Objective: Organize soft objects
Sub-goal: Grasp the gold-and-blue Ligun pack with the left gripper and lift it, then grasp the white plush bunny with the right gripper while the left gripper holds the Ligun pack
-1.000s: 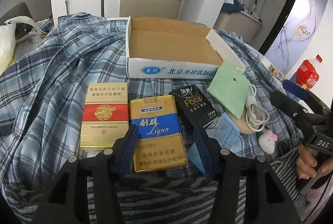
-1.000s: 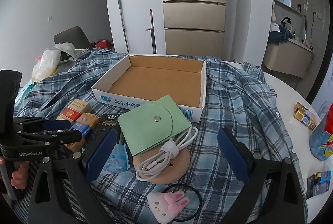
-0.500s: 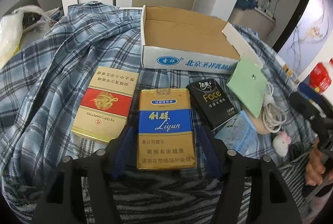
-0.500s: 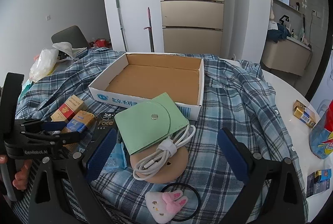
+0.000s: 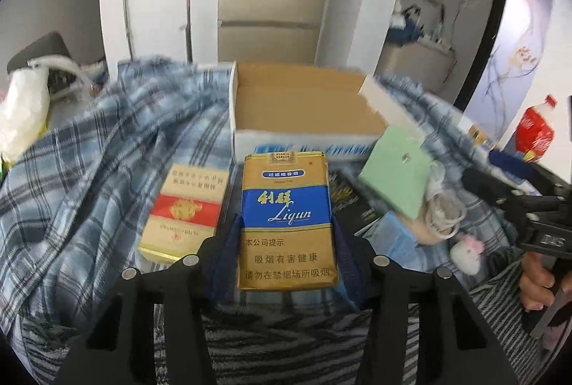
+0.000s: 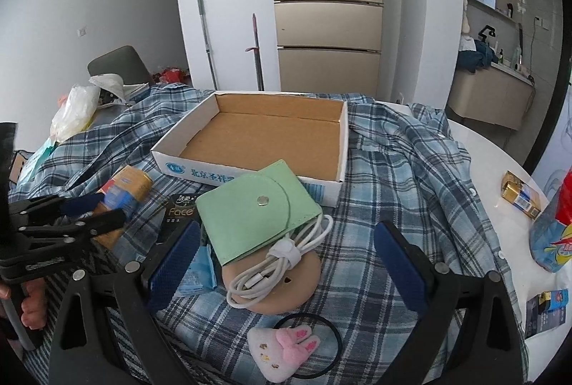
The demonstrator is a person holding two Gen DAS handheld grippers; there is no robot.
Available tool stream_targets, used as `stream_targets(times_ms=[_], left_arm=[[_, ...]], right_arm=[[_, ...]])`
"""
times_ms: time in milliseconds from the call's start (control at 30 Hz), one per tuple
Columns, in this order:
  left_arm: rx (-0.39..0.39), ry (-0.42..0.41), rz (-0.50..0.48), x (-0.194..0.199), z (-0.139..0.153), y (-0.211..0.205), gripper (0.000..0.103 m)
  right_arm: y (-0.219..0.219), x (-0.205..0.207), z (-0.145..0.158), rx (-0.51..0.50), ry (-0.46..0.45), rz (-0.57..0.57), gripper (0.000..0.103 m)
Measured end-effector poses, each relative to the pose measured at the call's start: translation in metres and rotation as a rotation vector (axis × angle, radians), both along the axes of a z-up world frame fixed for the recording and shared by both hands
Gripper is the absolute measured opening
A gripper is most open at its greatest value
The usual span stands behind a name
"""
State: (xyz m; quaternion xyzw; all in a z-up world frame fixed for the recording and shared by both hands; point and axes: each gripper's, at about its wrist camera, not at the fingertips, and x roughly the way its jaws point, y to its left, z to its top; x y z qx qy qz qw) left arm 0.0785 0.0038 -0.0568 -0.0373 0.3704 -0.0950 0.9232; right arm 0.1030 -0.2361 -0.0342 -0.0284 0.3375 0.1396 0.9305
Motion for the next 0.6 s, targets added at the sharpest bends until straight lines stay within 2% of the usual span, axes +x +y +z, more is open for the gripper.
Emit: stream_targets(times_ms=[167, 233, 300, 433, 533, 600], left_arm=[[-0.01, -0.192, -0.013, -0.023, 0.025, -0.002, 0.053], [-0.012, -0.263, -0.033, -0.033, 0.033, -0.005, 0.053], [-0.006, -0.315, -0.059, -0.041, 0.038, -0.009, 0.053], [0.037, -0.339, -0.069, -0.046, 0.043, -0.019, 0.053], [0.036, -0.332, -0.065, -0.046, 0.043, -0.019, 0.053], [0.033, -0.329, -0.065, -0.047, 0.043, -0.019, 0.053]], right_arm=[[-0.006, -0.003, 0.012, -0.016, -0.01, -0.04, 0.097], [-0.008, -0.006, 0.014, -0.004, 0.019, -0.034, 0.097], [-0.007, -0.007, 0.008, -0.041, 0.08, -0.054, 0.097], [-0.007, -0.013, -0.009, -0.116, 0.159, -0.092, 0.097], [-0.018, -0.015, -0.022, -0.057, 0.253, -0.101, 0.095], [-0.021, -0.016, -0.028, -0.032, 0.298, -0.098, 0.087]])
